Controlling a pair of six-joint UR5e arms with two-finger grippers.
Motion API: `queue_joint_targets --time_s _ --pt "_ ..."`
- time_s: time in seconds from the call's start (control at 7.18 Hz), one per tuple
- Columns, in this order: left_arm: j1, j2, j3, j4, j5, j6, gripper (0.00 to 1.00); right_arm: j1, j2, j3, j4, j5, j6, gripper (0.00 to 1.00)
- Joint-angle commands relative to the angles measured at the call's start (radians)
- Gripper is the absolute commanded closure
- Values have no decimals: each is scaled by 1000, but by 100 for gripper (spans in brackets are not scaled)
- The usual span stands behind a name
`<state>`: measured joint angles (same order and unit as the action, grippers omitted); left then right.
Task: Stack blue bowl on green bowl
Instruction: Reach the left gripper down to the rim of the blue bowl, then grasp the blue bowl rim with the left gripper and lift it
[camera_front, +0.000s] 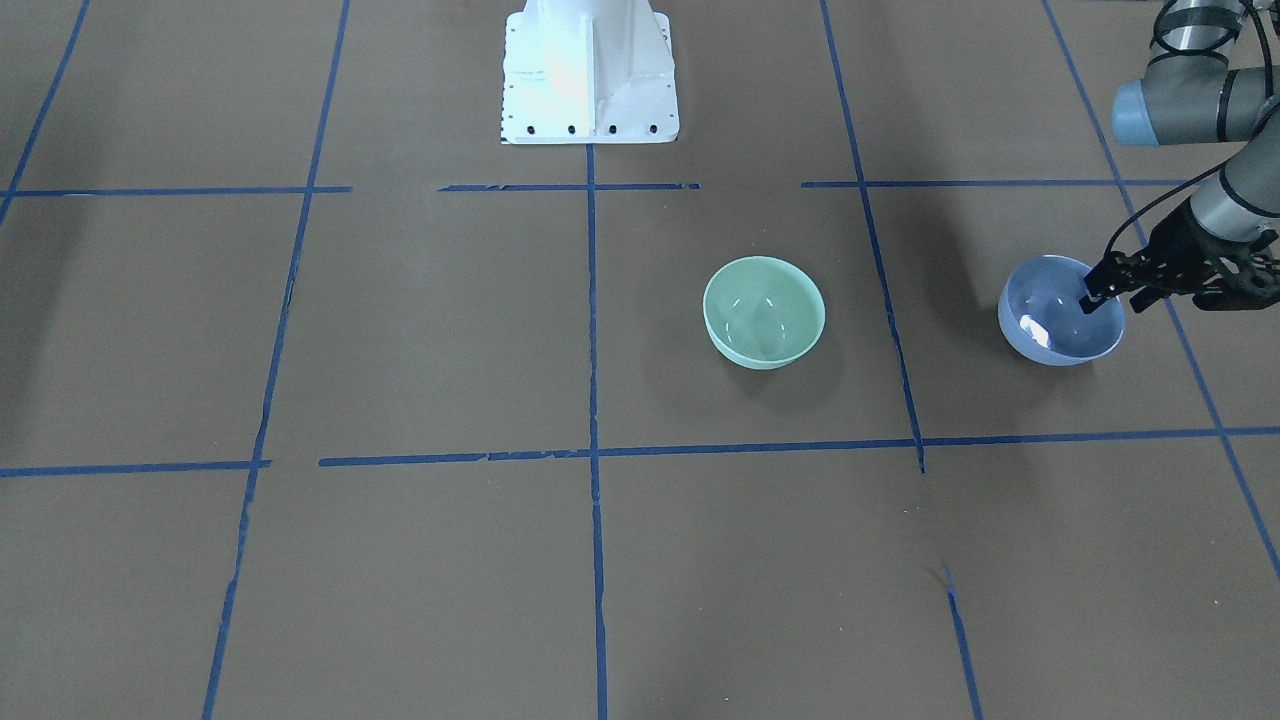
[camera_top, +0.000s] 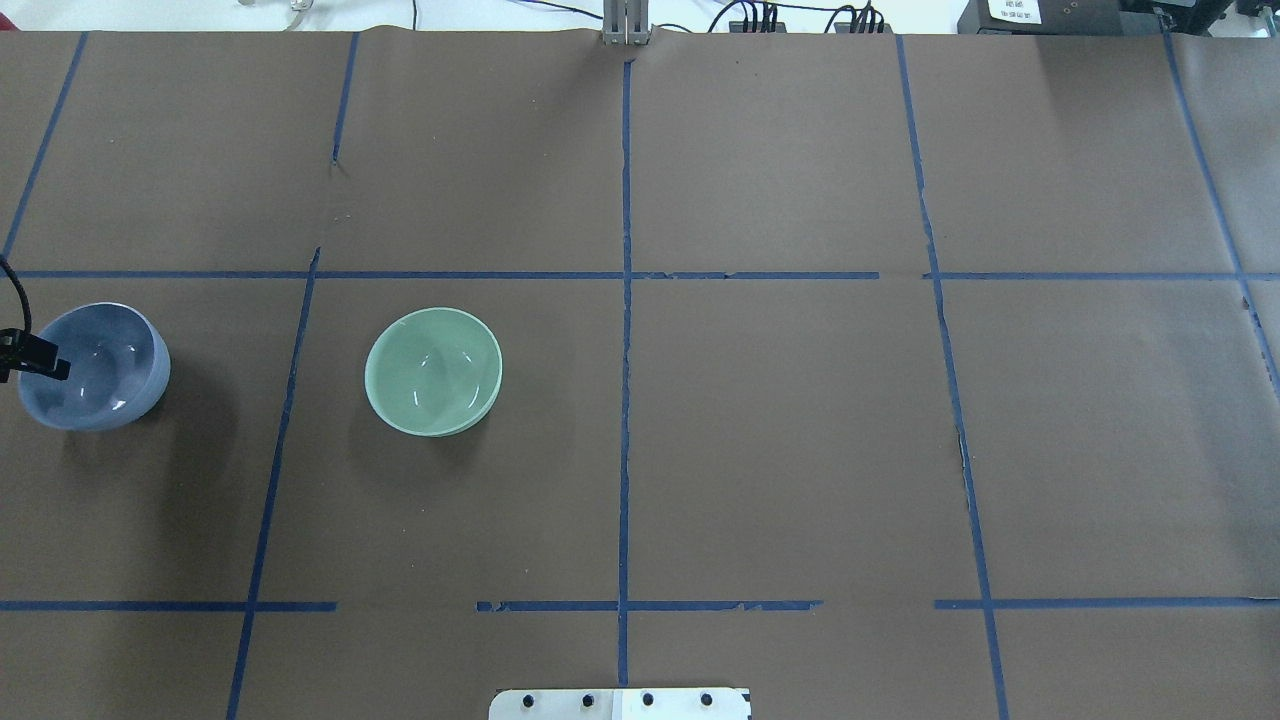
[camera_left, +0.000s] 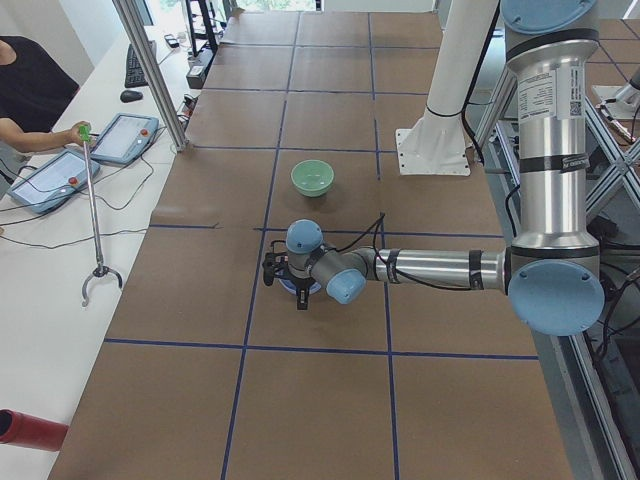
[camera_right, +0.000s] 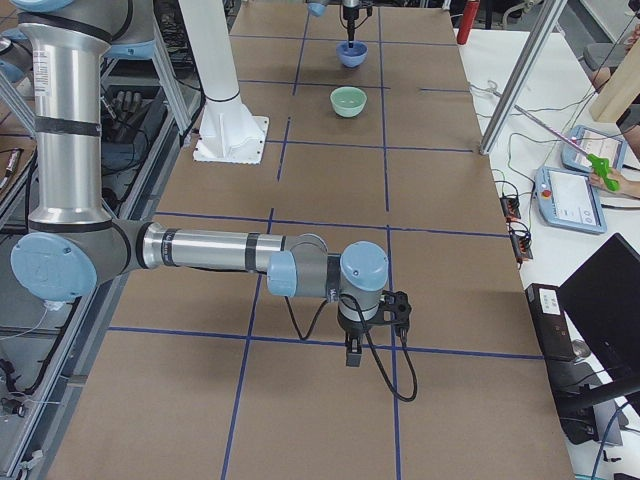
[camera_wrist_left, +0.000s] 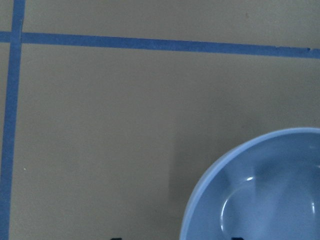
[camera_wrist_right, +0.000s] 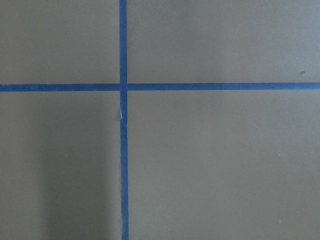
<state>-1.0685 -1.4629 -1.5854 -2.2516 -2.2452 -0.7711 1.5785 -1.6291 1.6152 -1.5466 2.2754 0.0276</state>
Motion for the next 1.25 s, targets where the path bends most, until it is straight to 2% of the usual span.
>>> queue_joint_targets --time_s 0.0,0.28,0.42,0.56,0.84,1.11 --pt "4 -2 1 0 -1 -1 71 0 0 0 -1 -1 0 0" --pt "-4 -1 -31 7 -10 9 100 0 0 0 0 1 0 0" --pt "-8 9 -127 74 -74 19 100 0 0 0 0 -1 0 0" --pt "-30 9 -225 219 -139 56 100 0 0 0 0 1 0 0" --pt "-181 -25 -419 608 -139 232 100 0 0 0 0 -1 2 0" --pt "-221 -193 -537 884 -136 234 100 0 0 0 0 1 0 0"
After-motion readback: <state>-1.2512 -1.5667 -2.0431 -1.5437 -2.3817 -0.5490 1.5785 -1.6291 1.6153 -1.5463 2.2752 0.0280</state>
